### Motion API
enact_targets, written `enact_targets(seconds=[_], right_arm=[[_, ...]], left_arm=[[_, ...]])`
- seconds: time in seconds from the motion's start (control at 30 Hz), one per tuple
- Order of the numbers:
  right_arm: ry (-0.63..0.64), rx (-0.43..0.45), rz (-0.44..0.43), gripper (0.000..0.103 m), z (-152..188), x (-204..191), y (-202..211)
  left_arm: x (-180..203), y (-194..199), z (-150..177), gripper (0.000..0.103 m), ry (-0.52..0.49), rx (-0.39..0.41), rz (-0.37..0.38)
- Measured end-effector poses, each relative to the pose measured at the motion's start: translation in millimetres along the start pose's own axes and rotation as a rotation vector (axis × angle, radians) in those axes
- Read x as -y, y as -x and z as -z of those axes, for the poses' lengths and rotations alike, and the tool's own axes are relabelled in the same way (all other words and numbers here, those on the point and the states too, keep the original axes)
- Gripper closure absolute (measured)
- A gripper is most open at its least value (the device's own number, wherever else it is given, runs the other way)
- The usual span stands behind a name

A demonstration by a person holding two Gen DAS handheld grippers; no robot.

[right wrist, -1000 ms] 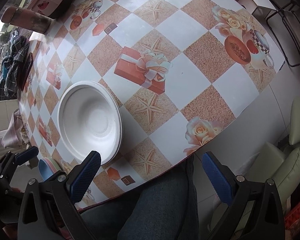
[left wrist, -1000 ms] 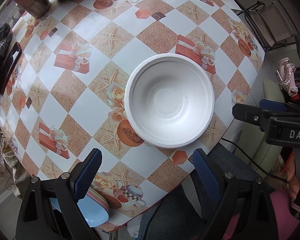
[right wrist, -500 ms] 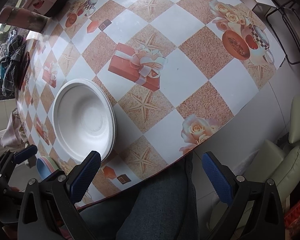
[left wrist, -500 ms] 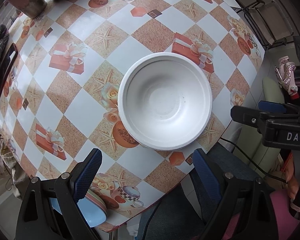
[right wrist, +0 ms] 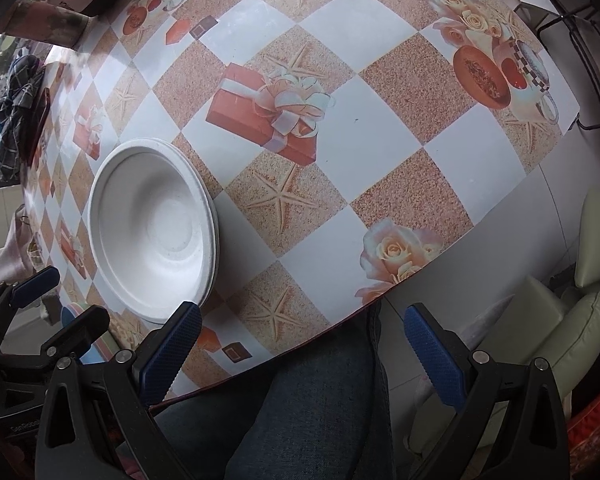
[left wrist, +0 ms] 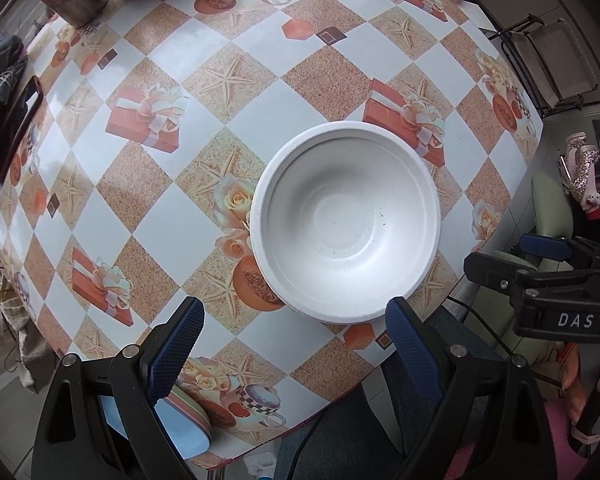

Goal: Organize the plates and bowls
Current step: 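Move both grippers to the rim of the nested bowl stack, then close both grippers on the bowl stack's rim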

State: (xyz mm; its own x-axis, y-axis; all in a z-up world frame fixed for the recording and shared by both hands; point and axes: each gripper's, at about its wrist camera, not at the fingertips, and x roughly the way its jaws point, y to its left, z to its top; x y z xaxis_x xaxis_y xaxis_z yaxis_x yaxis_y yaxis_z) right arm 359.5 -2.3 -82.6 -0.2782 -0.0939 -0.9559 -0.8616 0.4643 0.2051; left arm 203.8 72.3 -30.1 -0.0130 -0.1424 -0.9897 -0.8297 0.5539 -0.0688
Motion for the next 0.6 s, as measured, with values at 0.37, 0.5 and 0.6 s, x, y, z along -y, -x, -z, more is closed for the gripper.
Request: enact_targets(seconds=[0.37, 0.5, 0.6], right_arm=[[0.095, -0.025, 0.083, 0.001, -17, -26, -16], [0.127, -0.021, 0.119, 0.001, -32, -35, -21], [0.135, -0.023, 0.13, 0.001, -44, -42, -27]], left_arm=[[-17, -31, -9, 0.009, 0.117, 0.011, -0.032], [-30, -46, -12, 0.009, 0.181, 0.004, -0.043], [-36, -54, -13, 0.009, 0.222, 0.018, -0.054]])
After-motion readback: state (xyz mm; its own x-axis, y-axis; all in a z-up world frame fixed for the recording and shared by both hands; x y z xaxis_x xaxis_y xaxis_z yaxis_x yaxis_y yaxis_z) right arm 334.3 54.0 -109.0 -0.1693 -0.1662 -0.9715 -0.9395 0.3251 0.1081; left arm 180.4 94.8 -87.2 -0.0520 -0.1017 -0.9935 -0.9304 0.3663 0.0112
